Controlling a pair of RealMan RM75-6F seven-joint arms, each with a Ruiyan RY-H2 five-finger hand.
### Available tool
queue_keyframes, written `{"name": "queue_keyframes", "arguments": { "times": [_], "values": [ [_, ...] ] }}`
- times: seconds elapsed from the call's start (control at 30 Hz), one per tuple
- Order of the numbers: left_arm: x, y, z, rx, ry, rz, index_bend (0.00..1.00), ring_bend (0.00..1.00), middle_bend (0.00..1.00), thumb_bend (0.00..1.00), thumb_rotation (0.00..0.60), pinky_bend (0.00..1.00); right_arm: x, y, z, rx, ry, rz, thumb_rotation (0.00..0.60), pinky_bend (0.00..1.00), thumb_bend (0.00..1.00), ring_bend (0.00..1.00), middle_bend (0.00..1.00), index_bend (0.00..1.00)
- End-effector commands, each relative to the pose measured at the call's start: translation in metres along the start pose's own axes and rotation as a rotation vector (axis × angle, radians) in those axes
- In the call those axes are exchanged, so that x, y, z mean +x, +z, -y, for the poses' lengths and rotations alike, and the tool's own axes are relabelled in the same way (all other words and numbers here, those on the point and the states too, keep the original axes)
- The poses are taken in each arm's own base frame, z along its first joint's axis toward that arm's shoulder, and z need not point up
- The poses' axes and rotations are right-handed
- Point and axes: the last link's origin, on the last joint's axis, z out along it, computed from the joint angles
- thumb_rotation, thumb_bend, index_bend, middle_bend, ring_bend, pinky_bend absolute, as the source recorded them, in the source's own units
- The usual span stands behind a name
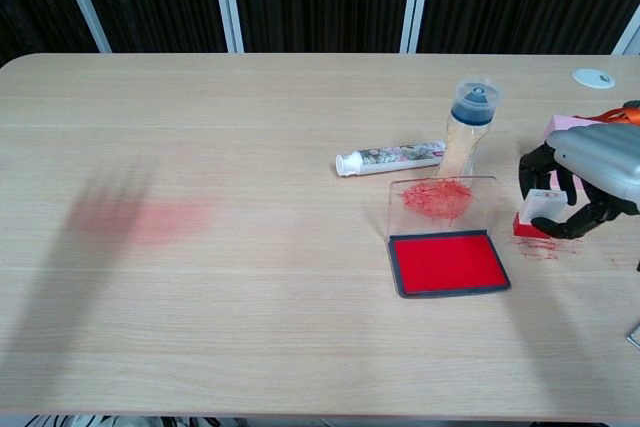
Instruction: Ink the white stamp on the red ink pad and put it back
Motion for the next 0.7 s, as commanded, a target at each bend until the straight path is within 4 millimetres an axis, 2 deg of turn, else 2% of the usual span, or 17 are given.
{"name": "queue_keyframes", "arguments": {
  "times": [0.03,0.33,0.7],
  "values": [
    [0.000,0.000,0.000,0.001,-0.005,-0.003,0.00,0.00,0.00,0.01,0.600,0.00,-0.004,0.000,-0.007,-0.012,0.003,0.009,0.600,0.59,0.64,0.55,0.65,0.81],
    [-0.001,0.000,0.000,0.003,-0.005,0.001,0.00,0.00,0.00,0.00,0.600,0.00,-0.011,0.002,-0.011,-0.020,0.020,0.015,0.600,0.57,0.57,0.53,0.63,0.81],
    [-0.001,0.000,0.000,0.004,-0.009,0.002,0.00,0.00,0.00,0.00,0.600,0.00,-0.021,0.005,-0.016,-0.029,0.065,0.005,0.600,0.54,0.56,0.52,0.62,0.81]
  ]
}}
